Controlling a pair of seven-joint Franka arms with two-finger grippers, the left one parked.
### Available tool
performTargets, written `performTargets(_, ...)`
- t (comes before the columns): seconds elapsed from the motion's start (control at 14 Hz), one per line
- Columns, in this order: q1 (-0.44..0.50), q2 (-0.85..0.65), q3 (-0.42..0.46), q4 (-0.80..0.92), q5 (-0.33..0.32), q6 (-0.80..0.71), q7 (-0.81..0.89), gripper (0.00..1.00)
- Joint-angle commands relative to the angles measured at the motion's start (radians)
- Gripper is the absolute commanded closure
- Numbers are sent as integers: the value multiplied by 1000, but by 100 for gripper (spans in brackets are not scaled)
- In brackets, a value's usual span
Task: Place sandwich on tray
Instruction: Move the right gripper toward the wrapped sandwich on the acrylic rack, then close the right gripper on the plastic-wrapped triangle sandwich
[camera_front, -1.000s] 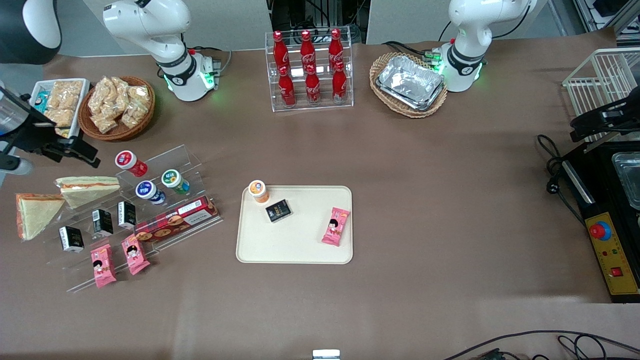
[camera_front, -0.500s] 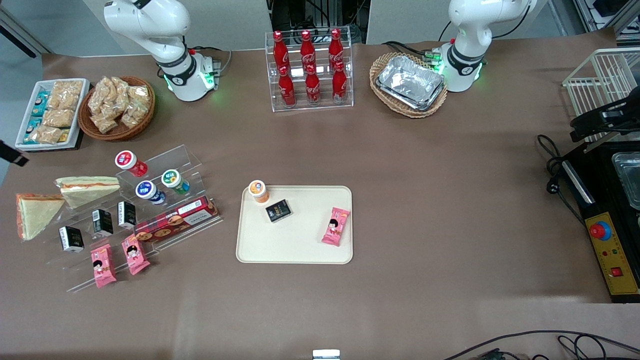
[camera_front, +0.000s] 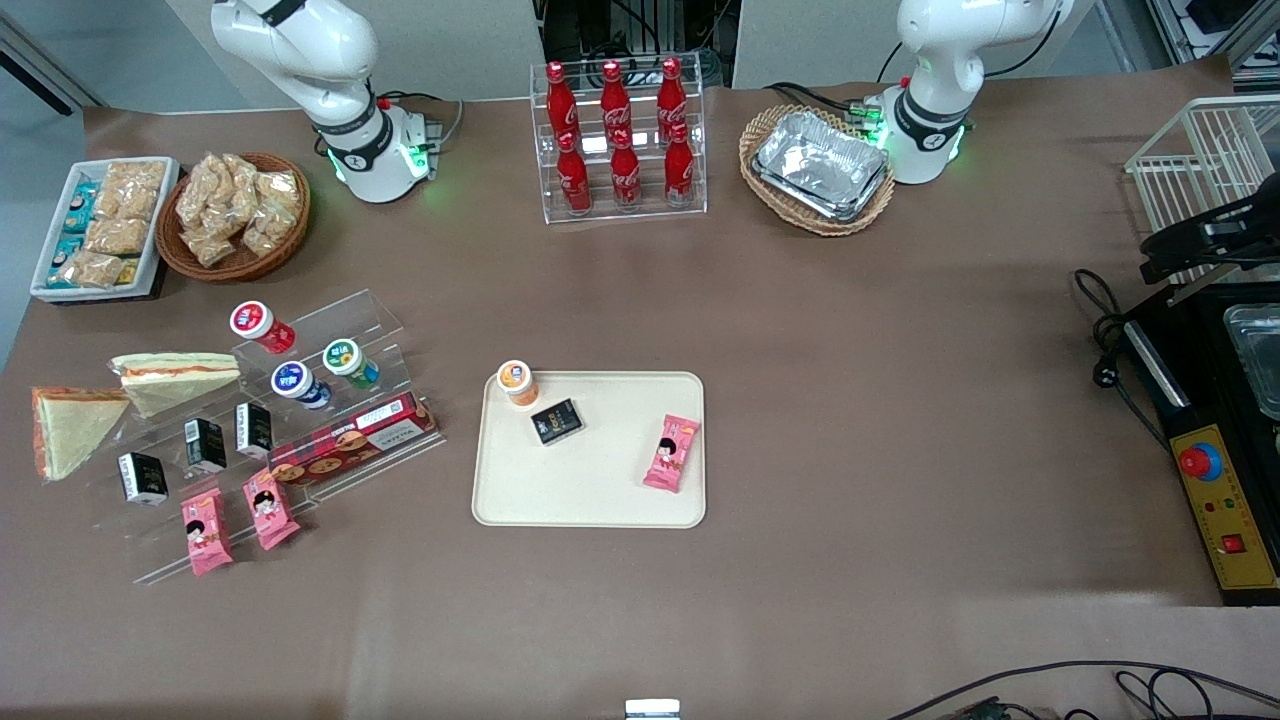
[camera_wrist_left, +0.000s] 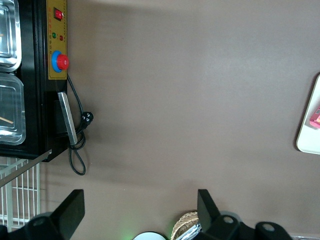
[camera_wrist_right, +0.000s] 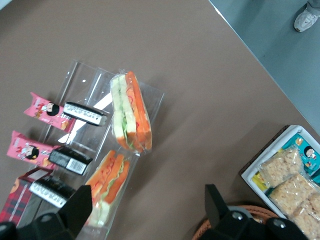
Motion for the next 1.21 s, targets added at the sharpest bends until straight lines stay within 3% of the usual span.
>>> performTargets(0.0, -4, 100, 1, 19, 30, 53, 18, 0)
performTargets(0.14, -4, 140, 0, 18, 72, 70, 20, 0)
performTargets(1.14, -13, 235, 0, -102, 71, 304, 6, 0)
